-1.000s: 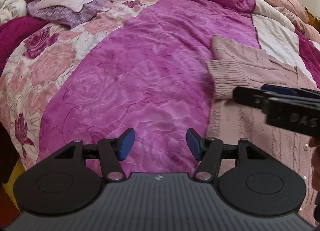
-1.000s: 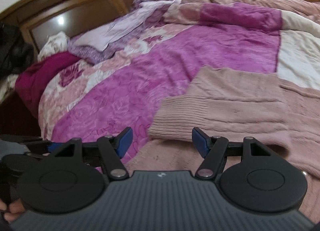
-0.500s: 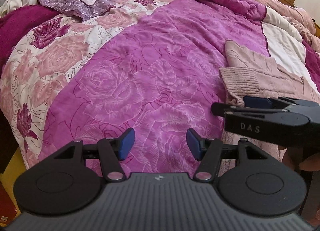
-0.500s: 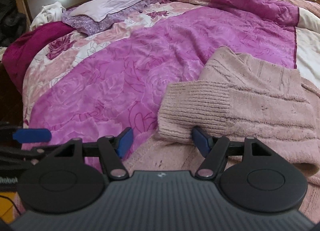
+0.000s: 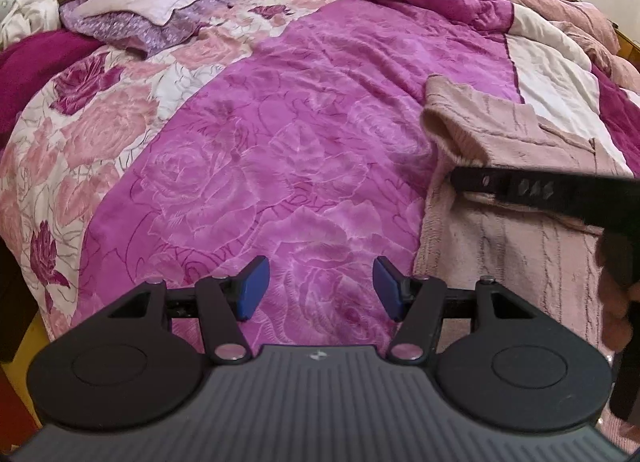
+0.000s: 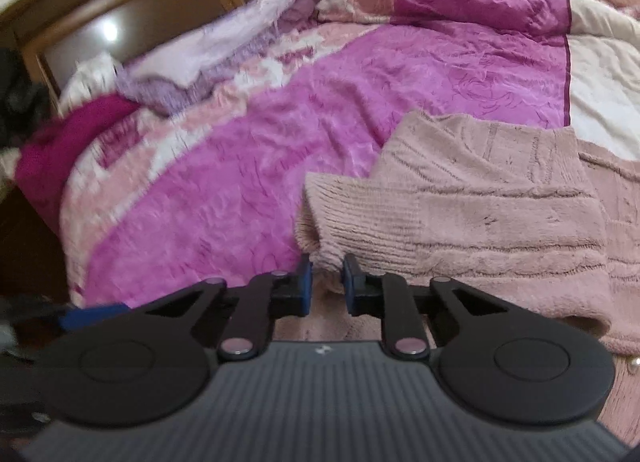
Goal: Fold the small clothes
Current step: 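Grasp the cardigan hem with the right gripper and lift it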
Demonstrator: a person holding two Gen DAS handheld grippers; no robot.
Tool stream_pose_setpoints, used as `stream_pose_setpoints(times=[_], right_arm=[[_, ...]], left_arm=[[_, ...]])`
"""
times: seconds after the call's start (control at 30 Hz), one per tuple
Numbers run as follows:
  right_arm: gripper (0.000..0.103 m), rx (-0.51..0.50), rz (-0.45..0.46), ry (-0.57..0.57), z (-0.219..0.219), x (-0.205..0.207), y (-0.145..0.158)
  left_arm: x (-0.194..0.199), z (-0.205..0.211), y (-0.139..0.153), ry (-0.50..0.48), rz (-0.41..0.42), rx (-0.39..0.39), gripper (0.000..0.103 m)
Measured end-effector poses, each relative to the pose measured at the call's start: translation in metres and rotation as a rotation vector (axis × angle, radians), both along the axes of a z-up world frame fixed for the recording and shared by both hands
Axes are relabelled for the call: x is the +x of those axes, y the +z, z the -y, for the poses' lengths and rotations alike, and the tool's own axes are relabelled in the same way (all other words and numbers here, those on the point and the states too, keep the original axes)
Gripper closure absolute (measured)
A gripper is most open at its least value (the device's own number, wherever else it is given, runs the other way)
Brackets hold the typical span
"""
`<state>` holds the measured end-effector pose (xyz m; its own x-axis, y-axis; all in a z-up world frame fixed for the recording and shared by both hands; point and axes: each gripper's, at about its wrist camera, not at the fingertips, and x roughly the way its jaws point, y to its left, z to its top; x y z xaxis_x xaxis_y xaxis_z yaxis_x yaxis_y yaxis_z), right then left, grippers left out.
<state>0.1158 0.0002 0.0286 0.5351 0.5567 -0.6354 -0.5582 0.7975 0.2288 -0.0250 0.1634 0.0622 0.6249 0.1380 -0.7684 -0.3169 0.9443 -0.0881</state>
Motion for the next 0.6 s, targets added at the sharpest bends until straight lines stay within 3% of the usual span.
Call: stream_pose_setpoints(times=[0.23,0.6], right_arm=[[0.084,0.141,-0.051,-0.061,0.034,0.011,0.015],[0.088,0.223,0.063,-0.235,0.110,0.013,0.048]], left_arm=[[0.006,0.015,0.008,-0.031,0.015,0.010,0.038],[0.021,0.044,0.022,-0.110,0.067,0.009,0.038]])
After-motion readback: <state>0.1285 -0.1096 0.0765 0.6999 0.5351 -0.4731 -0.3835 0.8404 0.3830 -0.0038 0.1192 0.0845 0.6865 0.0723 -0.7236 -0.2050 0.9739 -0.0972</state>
